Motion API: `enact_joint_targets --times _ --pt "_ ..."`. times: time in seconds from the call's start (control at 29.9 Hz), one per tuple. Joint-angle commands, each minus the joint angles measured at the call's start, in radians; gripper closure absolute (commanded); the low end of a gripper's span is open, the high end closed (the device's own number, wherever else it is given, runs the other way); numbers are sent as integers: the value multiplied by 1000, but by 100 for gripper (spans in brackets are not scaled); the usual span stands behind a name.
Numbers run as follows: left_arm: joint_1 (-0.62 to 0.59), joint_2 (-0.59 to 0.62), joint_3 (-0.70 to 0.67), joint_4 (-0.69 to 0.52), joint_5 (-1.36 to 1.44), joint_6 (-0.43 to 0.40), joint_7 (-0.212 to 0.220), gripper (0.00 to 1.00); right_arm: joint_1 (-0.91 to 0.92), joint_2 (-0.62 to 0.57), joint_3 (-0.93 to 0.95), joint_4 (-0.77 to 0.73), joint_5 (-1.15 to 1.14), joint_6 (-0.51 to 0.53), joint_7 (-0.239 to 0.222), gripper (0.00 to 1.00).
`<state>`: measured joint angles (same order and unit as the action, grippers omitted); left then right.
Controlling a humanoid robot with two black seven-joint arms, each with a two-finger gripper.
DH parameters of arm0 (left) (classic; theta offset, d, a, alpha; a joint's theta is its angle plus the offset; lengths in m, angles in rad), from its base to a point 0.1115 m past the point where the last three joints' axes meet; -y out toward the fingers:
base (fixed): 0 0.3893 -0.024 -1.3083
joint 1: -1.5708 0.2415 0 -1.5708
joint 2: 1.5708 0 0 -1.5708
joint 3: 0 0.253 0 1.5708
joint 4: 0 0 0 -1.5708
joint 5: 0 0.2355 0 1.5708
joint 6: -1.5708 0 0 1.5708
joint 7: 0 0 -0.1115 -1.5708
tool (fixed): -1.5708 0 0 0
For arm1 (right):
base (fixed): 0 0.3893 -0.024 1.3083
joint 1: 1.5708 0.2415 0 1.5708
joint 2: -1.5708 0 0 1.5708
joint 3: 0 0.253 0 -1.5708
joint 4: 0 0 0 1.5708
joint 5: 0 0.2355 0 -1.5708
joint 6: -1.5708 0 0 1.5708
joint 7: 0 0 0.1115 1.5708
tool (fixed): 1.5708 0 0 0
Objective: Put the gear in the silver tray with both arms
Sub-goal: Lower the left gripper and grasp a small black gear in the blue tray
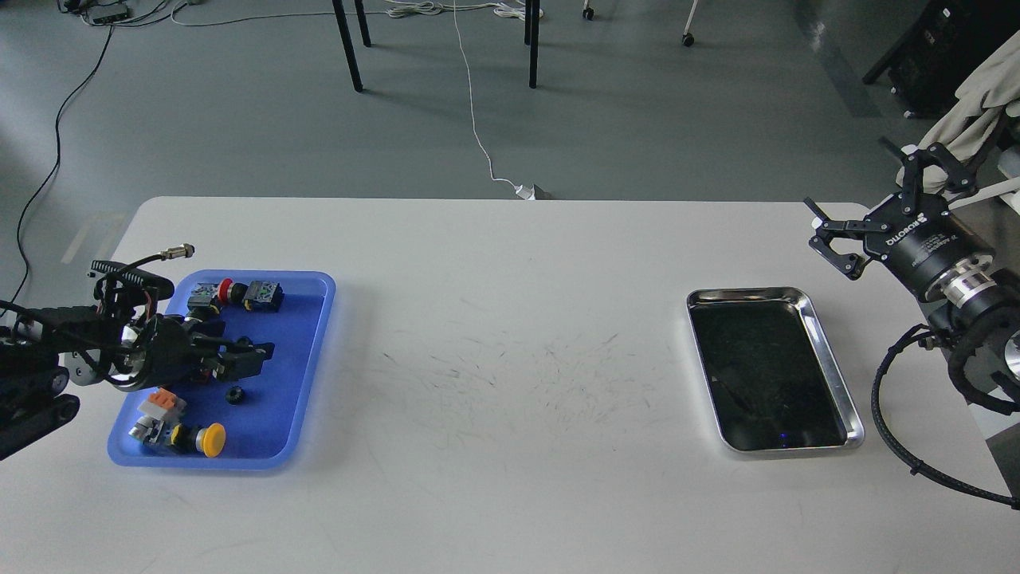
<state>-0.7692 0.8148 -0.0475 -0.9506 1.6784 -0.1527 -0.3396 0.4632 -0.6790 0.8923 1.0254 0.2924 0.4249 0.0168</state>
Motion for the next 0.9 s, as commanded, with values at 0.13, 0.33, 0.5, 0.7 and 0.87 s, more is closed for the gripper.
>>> enact_joint_targets --times 0.13,0.33,0.5,0.7,0.87 --pt "1 -36 0 61 0 1 -18 19 -1 1 -4 -1 -6 0 0 1" --pt "21 -40 1 79 1 1 -26 28 0 1 -4 -1 -6 0 2 1" --pt "24 -39 4 79 3 -1 -26 41 -1 1 -4 -2 -7 0 2 1" --pt "22 -37 31 79 1 1 -26 66 -1 1 -4 -1 -13 0 0 1" --pt "21 -36 31 79 0 1 -26 85 0 1 -4 -1 -13 0 2 1"
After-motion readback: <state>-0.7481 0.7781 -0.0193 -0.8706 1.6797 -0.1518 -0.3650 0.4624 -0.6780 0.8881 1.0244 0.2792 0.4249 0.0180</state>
